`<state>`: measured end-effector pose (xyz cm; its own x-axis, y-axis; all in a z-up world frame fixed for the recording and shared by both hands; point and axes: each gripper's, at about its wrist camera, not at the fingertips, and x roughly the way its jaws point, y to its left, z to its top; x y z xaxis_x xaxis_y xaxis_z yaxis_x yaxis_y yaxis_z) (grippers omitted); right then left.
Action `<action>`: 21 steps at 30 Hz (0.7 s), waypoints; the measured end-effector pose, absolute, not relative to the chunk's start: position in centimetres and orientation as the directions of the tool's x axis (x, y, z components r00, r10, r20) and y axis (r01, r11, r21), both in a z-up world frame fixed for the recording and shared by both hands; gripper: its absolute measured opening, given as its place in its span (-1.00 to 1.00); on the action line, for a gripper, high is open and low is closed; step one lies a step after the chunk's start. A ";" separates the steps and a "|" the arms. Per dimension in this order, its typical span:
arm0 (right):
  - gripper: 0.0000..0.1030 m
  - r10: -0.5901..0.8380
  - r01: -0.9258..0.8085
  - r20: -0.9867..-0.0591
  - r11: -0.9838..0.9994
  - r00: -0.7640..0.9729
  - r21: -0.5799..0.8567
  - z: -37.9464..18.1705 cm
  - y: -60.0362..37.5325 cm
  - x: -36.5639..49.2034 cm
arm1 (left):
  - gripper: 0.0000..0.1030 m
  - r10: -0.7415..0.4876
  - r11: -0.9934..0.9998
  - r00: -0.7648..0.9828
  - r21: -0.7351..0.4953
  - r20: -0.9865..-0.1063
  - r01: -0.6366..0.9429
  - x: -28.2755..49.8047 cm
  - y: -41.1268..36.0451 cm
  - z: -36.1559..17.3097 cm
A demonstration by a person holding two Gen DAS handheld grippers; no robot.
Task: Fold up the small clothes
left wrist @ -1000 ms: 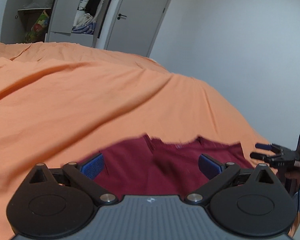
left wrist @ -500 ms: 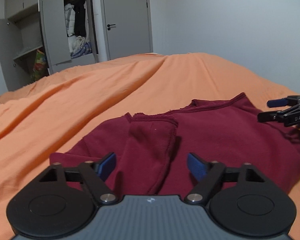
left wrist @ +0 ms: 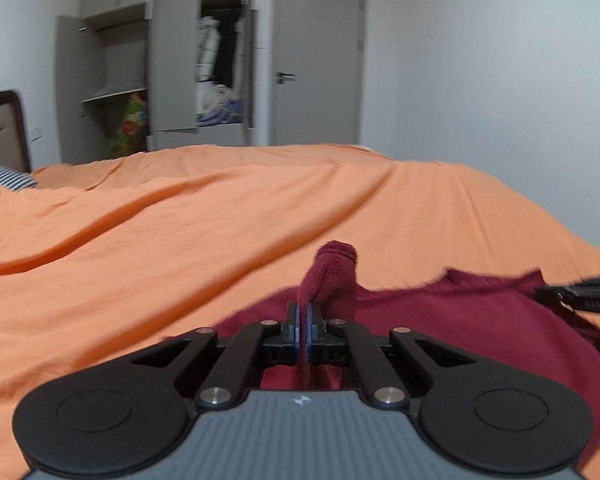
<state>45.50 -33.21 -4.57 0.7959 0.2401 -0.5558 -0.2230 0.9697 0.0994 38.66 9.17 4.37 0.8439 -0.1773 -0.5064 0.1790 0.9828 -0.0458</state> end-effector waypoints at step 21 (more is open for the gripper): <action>-0.94 0.142 -0.203 -0.572 0.978 0.808 -0.044 -5.2 -31.4 51.4 | -0.92 -0.168 0.978 0.763 -0.202 -0.624 0.051 46.0 15.6 0.7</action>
<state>51.43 -31.40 -5.19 0.8080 0.1422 -0.5718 -0.2031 0.9782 -0.0437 45.98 15.63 0.74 0.7627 -0.1684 -0.6244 0.0506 0.9781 -0.2020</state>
